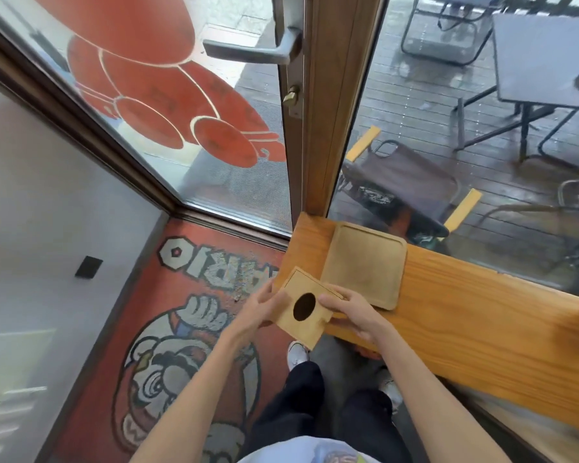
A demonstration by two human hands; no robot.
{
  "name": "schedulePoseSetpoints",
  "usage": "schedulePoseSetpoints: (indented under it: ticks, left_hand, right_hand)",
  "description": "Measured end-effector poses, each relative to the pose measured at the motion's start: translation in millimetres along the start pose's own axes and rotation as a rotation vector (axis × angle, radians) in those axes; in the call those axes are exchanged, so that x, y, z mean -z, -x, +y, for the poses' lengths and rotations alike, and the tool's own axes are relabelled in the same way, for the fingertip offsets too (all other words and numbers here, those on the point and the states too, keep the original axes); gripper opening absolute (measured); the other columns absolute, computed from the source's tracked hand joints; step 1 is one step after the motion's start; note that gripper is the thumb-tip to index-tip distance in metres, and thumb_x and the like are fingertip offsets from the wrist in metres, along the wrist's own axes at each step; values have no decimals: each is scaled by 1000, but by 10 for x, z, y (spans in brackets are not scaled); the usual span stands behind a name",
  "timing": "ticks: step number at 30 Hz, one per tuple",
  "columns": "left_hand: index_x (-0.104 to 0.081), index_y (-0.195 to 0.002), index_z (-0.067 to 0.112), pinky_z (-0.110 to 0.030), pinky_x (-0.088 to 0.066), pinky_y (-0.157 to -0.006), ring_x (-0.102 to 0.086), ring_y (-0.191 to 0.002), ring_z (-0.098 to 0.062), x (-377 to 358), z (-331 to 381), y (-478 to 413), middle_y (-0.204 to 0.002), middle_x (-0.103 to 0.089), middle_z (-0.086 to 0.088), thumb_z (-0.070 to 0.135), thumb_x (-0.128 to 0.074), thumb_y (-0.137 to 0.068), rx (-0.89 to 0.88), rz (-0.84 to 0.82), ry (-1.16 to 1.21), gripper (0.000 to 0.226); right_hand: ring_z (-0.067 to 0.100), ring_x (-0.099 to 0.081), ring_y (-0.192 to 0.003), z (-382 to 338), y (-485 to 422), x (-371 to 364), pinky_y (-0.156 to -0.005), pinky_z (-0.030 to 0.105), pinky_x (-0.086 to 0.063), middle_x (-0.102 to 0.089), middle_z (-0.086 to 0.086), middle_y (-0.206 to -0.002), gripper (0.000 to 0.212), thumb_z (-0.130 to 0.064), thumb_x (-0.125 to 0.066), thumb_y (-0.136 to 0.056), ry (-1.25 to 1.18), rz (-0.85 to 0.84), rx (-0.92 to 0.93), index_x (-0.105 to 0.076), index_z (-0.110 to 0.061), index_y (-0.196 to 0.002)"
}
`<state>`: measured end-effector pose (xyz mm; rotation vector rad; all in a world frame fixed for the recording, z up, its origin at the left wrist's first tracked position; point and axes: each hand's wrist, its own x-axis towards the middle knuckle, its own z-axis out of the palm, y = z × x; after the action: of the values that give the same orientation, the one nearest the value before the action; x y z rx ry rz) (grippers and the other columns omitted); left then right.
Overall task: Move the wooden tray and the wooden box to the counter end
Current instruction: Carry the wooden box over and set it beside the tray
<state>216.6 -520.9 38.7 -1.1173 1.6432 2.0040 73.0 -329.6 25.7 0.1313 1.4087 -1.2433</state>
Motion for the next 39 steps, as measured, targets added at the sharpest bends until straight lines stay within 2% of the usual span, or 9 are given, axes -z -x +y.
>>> schedulePoseSetpoints:
  ticks: [3,6,10,16,20,24,29,34,39]
  left_hand:
    - [-47,-140,38,-37,-55,-95,-67,-110,-12,33,-76,-67,-127,-67,12,43,-69,-88,-40,-20,-105,56]
    - [-35,-131,44,-19,-48,-82,-56,-107,5,21,-143,-64,-122,-55,22,40,-63,-93,-54,48,-34,48]
    - [-33,-138,42,-31,-48,-96,-57,-120,-15,56,-314,-196,-137,-52,5,44,-56,-95,-7,56,-44,49]
    - [-30,-145,36,-27,-50,-88,-58,-116,-9,87,-386,-366,-140,-52,5,50,-55,-94,5,73,-45,59]
    - [-22,-151,27,-19,-48,-79,-56,-110,-2,75,-404,-454,-141,-47,3,44,-50,-98,13,84,-78,62]
    - [-19,-151,25,-15,-49,-74,-59,-110,-5,88,-418,-520,-140,-51,-4,39,-46,-101,-4,70,-100,59]
    - [-16,-150,23,-19,-49,-76,-58,-109,-9,40,-363,-496,-142,-46,-6,38,-46,-101,-3,50,-124,59]
    - [-18,-156,29,-34,-36,-109,-41,-137,-14,36,-352,-472,-155,-35,8,53,-51,-95,-37,61,-132,73]
    - [-22,-155,30,-47,-33,-117,-39,-141,-17,51,-367,-513,-159,-35,5,55,-53,-93,-42,95,-140,74]
  right_hand:
    - [23,-50,-128,98,-162,-273,-106,46,-46,-49,0,-141,91,-43,-86,-69,-22,136,44,-41,-23,-147]
    - [25,-51,-126,308,-259,-548,-102,45,-48,-44,6,-146,108,-40,-89,-65,-195,206,50,-25,-30,-152]
    - [23,-56,-125,494,-444,-709,-102,49,-50,-52,3,-145,122,-65,-87,-50,-177,417,34,-28,-28,-151]
    - [23,-49,-133,499,-610,-770,-108,51,-44,-50,2,-148,111,-69,-76,-54,-63,604,97,-39,-24,-149]
    - [22,-51,-128,463,-667,-791,-109,48,-44,-54,2,-142,88,-52,-80,-70,-27,667,118,-45,-20,-144]
    - [16,-52,-120,439,-707,-746,-105,40,-45,-55,0,-134,74,-40,-79,-77,-12,665,144,-44,-19,-138]
    - [18,-46,-132,618,-605,-748,-111,43,-41,-48,-1,-145,81,-57,-71,-79,24,641,153,-40,-22,-144]
    - [17,-47,-134,910,-464,-787,-110,45,-43,-47,-9,-146,76,-73,-58,-78,171,491,138,-40,-37,-143]
    - [23,-12,-153,955,-527,-761,-121,53,-23,-13,1,-166,103,-88,-46,-70,282,455,29,-20,-36,-155]
